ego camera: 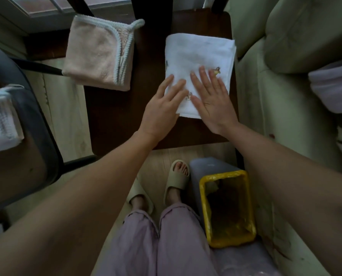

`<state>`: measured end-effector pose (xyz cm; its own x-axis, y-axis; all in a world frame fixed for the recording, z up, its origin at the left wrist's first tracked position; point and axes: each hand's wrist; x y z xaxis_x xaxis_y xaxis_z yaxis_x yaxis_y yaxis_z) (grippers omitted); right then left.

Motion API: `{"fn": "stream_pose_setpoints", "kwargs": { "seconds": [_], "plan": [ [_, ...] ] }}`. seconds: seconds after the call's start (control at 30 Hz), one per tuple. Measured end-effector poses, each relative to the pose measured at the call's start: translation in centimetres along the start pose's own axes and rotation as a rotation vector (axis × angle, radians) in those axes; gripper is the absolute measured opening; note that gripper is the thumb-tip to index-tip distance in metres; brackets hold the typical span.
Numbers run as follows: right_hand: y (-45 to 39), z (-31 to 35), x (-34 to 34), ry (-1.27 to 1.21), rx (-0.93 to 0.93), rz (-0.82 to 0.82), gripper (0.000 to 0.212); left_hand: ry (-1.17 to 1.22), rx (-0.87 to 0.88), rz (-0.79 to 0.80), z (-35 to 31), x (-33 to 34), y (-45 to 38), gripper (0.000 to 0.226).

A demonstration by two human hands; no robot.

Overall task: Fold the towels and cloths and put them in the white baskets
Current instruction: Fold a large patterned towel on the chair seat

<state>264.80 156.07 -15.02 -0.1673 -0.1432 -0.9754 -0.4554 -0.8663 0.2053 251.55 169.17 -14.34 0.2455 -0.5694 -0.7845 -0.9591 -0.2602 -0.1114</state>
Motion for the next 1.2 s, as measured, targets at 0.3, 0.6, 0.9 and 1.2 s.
{"fn": "stream_pose_setpoints", "kwargs": {
  "seconds": [0.3, 0.6, 0.9, 1.2],
  "plan": [
    [0.9, -3.1, -1.7, 0.051, -0.28, 0.079, 0.086, 0.784, -0.53, -0.196, -0.5, -0.6, 0.6, 0.066],
    [0.6, -1.3, -3.8, 0.094, -0.164, -0.102, 0.08, 0.74, -0.519, -0.297, -2.2, -2.5, -2.3, 0.06],
    [-0.2, -0.3, -14.0, -0.023, -0.084, -0.218, 0.039, 0.747, -0.687, -0.316, -6.0, -12.3, -7.3, 0.038],
    [2.9, 2.9, -28.4, 0.014, -0.122, 0.024, 0.017, 0.843, -0.916, -0.212, -15.0, -23.6, -4.7, 0.021]
  ]
}}
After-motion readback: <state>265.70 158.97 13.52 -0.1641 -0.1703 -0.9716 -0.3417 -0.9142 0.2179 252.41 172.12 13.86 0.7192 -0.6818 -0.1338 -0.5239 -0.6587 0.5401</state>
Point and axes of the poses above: each hand's wrist, its own y-axis away from the middle knuckle, its own x-axis out of the palm, z = x × y, and after that the axes turned 13 degrees about y, right-handed
